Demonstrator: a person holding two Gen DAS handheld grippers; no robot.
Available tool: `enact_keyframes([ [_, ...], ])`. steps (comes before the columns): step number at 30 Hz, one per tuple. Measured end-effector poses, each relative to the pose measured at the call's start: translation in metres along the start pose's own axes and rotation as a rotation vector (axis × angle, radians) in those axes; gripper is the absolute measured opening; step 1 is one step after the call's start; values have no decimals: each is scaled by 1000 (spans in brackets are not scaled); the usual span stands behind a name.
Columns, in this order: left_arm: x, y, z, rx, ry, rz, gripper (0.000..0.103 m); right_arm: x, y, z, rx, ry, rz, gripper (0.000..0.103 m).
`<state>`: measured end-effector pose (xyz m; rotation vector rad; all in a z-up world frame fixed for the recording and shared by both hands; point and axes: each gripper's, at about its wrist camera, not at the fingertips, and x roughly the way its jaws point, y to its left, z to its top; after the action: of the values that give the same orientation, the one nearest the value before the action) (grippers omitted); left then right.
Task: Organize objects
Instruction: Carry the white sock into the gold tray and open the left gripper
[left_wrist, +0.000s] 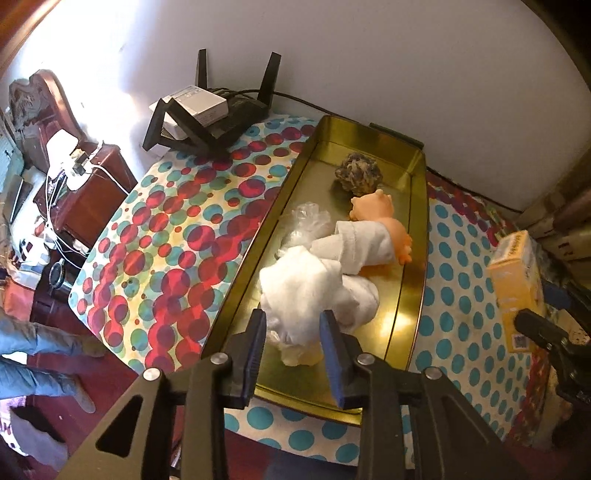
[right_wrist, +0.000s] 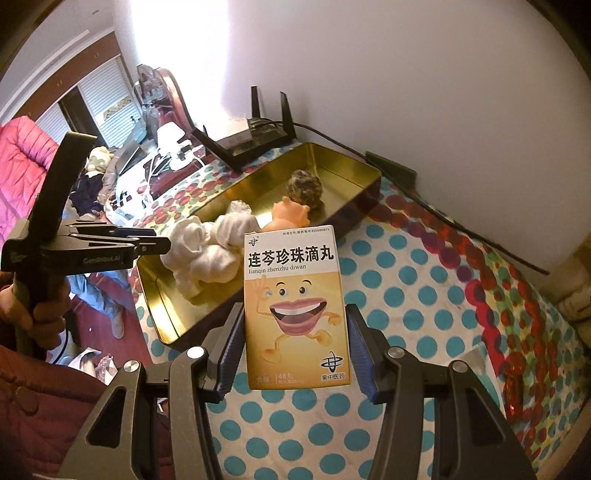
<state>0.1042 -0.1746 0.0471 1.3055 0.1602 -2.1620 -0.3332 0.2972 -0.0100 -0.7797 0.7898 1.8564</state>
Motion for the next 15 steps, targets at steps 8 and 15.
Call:
enact_keyframes([
  [8,-7,11,-3,-5,3,-7,32,10,18,18,-54,-5,24,50],
  [15,-14,23,0,-22,-11,-2,34,21,32,39,-106,-10,45,50],
])
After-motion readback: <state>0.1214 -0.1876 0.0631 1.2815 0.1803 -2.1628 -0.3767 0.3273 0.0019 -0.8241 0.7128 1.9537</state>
